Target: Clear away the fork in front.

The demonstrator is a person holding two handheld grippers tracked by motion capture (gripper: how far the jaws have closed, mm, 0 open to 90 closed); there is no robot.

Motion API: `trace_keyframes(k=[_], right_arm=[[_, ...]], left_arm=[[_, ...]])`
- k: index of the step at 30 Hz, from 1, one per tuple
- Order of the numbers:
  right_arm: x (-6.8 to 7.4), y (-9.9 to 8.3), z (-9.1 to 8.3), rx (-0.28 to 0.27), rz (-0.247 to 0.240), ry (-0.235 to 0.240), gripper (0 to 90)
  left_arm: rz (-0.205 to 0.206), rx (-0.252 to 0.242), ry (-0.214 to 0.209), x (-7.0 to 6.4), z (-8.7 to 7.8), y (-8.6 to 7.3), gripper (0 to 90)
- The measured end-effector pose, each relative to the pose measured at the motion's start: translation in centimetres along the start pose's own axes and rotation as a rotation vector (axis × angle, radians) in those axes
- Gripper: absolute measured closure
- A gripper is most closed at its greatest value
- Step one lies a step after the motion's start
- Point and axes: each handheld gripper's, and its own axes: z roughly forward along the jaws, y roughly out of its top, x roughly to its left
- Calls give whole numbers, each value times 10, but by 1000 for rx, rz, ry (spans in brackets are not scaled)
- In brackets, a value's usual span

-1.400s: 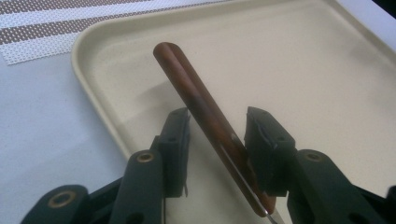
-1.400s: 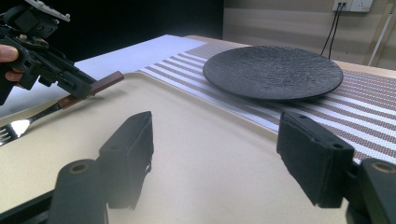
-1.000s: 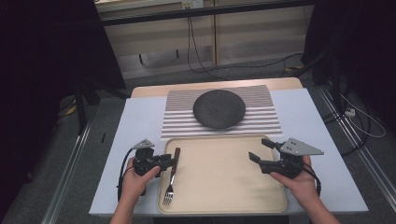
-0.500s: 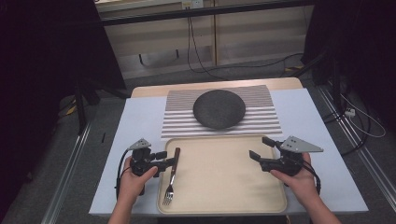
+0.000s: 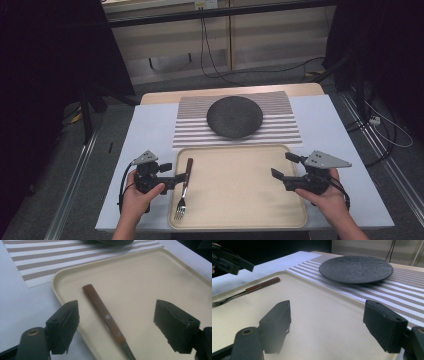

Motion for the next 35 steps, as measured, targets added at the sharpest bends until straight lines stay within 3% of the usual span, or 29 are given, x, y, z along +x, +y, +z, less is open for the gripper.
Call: trace_keyframes(k=[4,10,22,35], right_arm=[[-2,-1,-6,3,10,-15,207],[-5,-9,-12,45,2,-30,193],[-11,-17,-21,83,0,-52,174],[-15,-22,-27,78,8,-80,164]], left_arm=[[17,-9,8,2,-12,-5,174],[-6,-29,29,7,-19,-8,133],[7,-24,50,9,-20,-11,106],[1,-32,73,15,-18,-14,92]])
